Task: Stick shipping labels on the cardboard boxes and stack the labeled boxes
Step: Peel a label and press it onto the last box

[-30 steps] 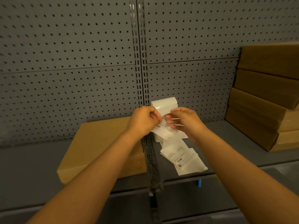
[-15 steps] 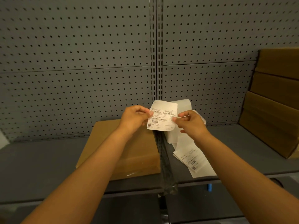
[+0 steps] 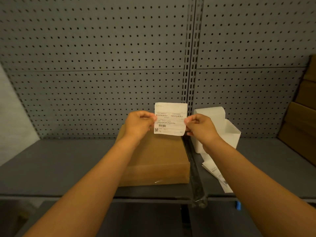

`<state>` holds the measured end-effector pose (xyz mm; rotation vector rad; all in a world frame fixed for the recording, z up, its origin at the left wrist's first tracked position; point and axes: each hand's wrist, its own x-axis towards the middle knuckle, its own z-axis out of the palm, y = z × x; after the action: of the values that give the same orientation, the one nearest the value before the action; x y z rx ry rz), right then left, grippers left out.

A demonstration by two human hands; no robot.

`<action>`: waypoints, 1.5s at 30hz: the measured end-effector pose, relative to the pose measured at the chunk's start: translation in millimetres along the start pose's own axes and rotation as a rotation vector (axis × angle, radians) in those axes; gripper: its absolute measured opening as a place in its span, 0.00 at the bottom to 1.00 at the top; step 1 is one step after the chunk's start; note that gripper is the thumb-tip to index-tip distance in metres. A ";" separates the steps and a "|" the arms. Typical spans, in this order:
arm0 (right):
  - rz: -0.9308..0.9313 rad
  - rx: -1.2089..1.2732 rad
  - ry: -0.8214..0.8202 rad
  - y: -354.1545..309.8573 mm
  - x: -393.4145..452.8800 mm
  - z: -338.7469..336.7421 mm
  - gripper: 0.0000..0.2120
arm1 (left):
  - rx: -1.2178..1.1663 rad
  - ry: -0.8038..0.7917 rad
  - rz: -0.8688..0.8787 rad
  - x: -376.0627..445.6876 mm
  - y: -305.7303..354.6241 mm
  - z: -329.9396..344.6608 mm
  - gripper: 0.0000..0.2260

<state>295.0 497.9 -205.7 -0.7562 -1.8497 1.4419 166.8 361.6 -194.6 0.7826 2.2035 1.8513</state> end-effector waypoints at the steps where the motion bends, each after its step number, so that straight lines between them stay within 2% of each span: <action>1: -0.004 -0.001 -0.002 -1.1 0.2 6.3 0.04 | 0.016 0.039 0.005 1.4 -2.4 -3.8 0.01; 6: -0.028 -0.047 -0.022 -2.8 2.8 33.3 0.04 | 0.040 0.201 0.009 4.4 -7.2 -20.6 0.06; 10: -0.030 -0.061 -0.038 -3.2 5.0 47.7 0.04 | 0.026 0.232 -0.009 6.2 -11.2 -33.4 0.04; 14: -0.004 -0.090 -0.091 -3.5 5.9 53.8 0.06 | -0.005 0.196 -0.041 8.8 -17.5 -41.5 0.02; 26: 0.104 -0.286 -0.113 15.1 15.8 61.6 0.09 | 0.129 -0.012 -0.167 17.0 -47.9 -47.1 0.06; 32: 0.083 -0.391 -0.130 23.8 17.5 67.3 0.05 | 0.172 -0.021 -0.235 18.6 -62.6 -47.3 0.08; 38: 0.042 -0.456 -0.138 29.5 19.6 69.2 0.09 | 0.225 -0.012 -0.258 24.2 -66.3 -44.2 0.03; 45: 0.053 -0.469 -0.145 34.5 24.9 68.8 0.06 | 0.333 -0.020 -0.255 28.4 -67.3 -39.4 0.07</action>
<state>226.8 484.4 -247.3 -0.9465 -2.3356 1.1245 105.9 334.5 -244.2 0.5316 2.4972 1.3757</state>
